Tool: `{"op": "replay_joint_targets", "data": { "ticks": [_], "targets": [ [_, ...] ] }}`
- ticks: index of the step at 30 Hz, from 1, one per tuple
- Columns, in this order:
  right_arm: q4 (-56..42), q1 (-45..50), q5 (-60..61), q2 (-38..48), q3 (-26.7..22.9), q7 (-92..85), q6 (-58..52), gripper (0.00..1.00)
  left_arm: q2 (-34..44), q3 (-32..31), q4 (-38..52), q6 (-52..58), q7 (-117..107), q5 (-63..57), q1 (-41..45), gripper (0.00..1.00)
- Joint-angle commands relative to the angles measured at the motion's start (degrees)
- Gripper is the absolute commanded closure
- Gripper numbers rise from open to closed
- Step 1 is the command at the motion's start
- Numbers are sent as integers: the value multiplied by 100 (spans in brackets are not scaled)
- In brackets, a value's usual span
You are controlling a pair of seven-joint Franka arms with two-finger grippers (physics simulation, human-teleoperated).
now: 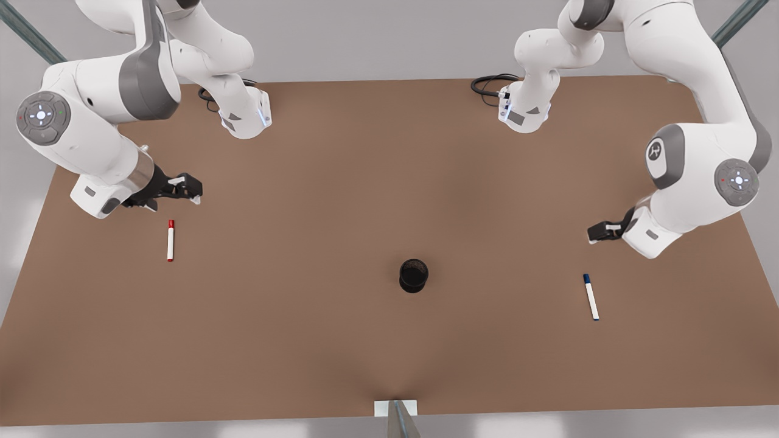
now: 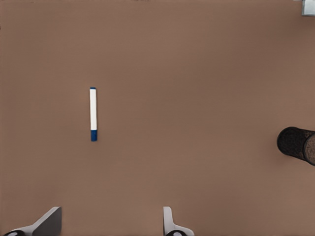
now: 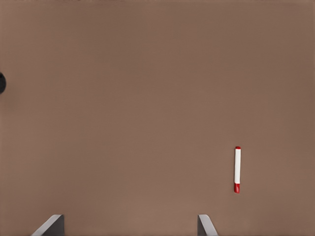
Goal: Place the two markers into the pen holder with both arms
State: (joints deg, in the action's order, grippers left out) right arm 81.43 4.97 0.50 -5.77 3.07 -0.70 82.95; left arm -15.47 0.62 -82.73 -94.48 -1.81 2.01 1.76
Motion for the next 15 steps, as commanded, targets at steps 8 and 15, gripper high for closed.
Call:
{"op": "replay_joint_targets", "data": {
  "ticks": [8,15],
  "targets": [
    [-4,-5,3,6,1,-27,151,0,-1300,-1,-111,-1617,443,19,-510,0],
    [-4,4,3,15,9,-229,19,0,-2496,-1,-155,-3138,1095,-8,-1029,7]
  ]
}}
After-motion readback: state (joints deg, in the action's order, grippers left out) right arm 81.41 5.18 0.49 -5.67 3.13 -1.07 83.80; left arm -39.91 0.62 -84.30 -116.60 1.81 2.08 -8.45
